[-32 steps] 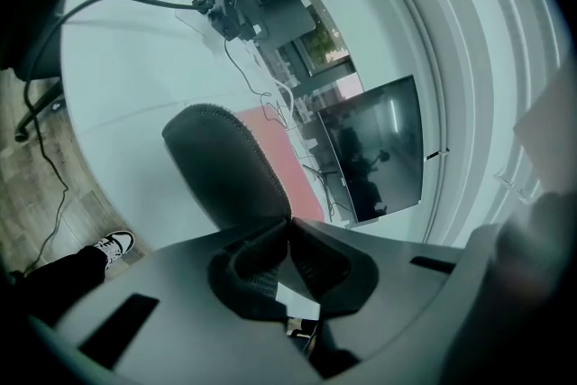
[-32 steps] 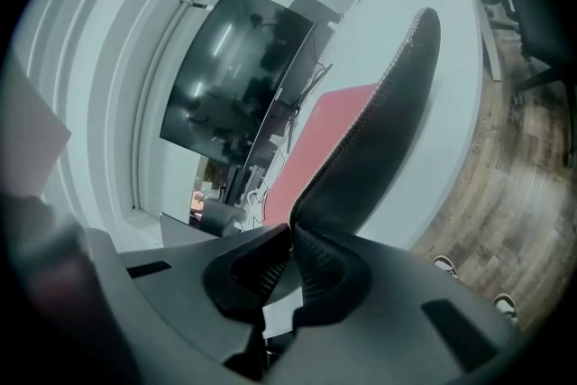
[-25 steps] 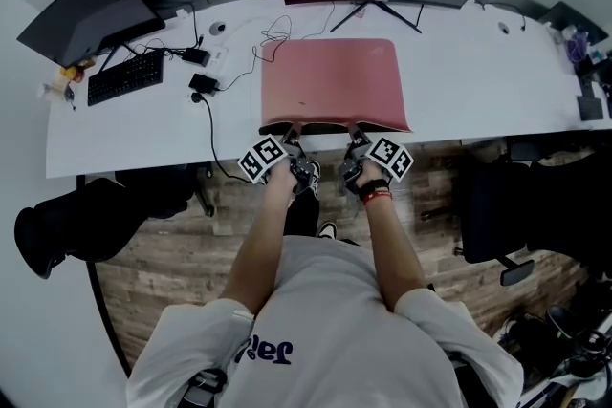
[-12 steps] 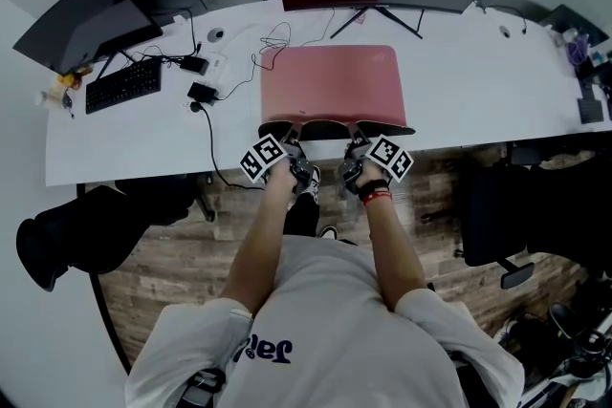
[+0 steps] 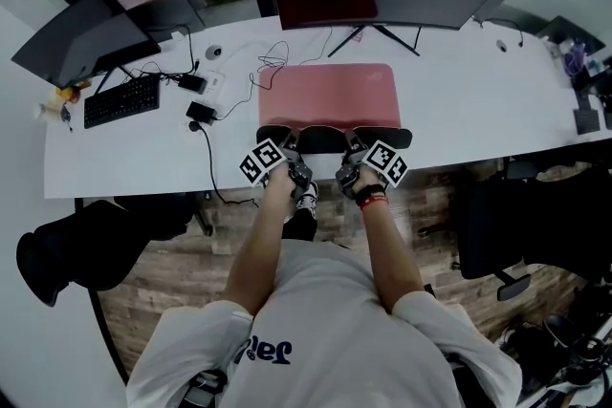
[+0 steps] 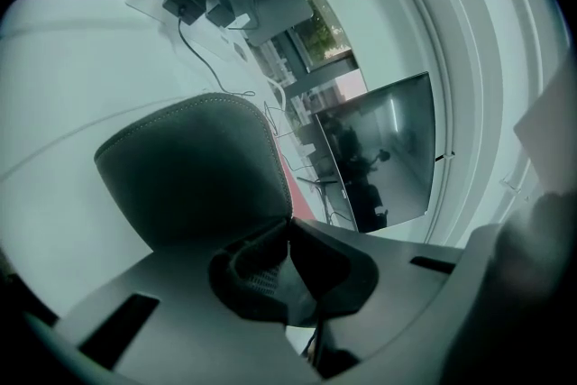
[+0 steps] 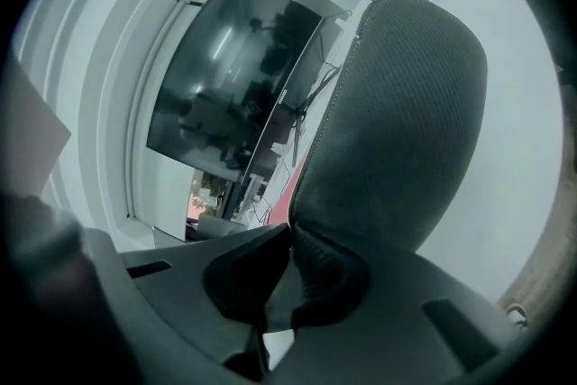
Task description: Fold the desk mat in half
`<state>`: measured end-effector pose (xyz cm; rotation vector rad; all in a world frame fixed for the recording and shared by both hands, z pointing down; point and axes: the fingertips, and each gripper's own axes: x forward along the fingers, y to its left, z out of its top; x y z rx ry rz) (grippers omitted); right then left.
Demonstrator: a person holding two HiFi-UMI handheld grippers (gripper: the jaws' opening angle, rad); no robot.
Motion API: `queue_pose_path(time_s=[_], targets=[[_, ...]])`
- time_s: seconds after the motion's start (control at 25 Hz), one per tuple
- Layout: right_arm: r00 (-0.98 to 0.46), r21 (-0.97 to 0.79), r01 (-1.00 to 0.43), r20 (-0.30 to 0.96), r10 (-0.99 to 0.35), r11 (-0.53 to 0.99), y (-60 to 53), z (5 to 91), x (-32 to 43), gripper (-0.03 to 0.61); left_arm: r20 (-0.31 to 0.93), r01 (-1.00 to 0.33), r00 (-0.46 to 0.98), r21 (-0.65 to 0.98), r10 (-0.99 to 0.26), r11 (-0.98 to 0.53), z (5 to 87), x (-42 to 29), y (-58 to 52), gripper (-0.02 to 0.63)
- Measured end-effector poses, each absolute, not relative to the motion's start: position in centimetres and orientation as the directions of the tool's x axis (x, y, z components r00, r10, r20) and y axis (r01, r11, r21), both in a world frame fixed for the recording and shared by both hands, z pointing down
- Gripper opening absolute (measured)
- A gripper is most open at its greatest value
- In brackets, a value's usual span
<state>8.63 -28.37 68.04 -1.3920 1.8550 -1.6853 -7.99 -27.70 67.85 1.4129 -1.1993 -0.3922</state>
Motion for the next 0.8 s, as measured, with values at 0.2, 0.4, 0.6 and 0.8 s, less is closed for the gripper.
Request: queue_pose_path(time_s=[0.2, 0.4, 0.6, 0.8], targets=[[-0.486, -0.876, -0.455, 0.396, -0.779, -0.161, -29.9, 67.7, 8.6, 0.029, 0.401, -0.428, 0.425, 0.879, -0.812, 0.211, 67.4, -8.1, -29.5, 0.028], [-0.479, -0.868, -0.47, 0.402, -0.78, -0.159, -31.5, 67.2, 8.4, 0.029, 0.398, -0.423, 0.436, 0.882, -0.807, 0.207, 66.9, -8.3, -31.1, 0.028], [-0.474, -0.863, -0.481, 0.406, -0.781, -0.157, -33.0, 67.0, 8.1, 0.029, 0.394, -0.413, 0.442, 0.887, -0.806, 0.207, 67.0, -8.5, -32.6, 0.028], [-0.468, -0.86, -0.485, 0.411, -0.782, -0.162, -34.3, 67.0, 8.0, 0.029, 0.391, -0.409, 0.449, 0.889, -0.804, 0.204, 67.1, -8.6, -34.0, 0.028]])
